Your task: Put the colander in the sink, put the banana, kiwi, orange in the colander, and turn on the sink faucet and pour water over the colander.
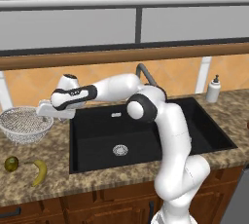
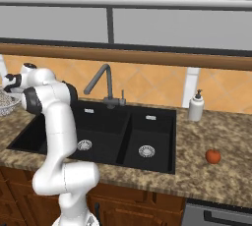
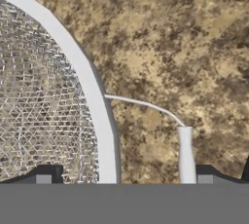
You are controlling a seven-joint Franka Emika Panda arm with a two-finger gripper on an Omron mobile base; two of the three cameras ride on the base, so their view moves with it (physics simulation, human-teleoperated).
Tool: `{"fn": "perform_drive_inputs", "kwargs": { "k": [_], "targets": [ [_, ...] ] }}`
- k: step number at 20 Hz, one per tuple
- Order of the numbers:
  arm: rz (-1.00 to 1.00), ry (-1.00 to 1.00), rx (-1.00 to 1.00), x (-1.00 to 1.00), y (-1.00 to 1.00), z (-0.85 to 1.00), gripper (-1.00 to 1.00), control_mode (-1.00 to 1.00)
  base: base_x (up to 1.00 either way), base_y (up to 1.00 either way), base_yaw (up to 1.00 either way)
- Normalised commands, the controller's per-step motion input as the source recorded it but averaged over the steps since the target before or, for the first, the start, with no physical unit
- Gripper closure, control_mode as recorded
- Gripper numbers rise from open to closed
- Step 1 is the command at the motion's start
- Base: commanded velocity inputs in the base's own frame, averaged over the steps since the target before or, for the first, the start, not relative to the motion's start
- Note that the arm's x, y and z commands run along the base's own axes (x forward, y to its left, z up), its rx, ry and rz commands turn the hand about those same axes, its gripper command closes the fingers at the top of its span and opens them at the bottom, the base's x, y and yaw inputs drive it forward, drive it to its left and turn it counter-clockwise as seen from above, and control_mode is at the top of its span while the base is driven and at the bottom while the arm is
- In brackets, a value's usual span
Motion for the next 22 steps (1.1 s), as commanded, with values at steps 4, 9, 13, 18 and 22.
{"fn": "perform_drive_inputs", "kwargs": {
  "k": [4, 9, 13, 18, 22],
  "targets": [
    [0.00, 0.00, 0.00, 0.00, 0.00, 0.00, 1.00, -1.00, 0.00, 0.00, 0.00],
    [0.00, 0.00, 0.00, 0.00, 0.00, 0.00, 1.00, -1.00, 0.00, 0.00, 0.00],
    [0.00, 0.00, 0.00, -0.08, -0.03, 0.02, 1.00, -1.00, 0.00, 0.00, 0.00],
    [-0.15, -0.04, 0.00, -0.31, -0.22, 0.33, 1.00, -1.00, 0.00, 0.00, 0.00],
    [-0.26, -0.02, 0.00, -0.21, -0.60, 0.21, 1.00, -1.00, 0.00, 0.00, 0.00]
  ]
}}
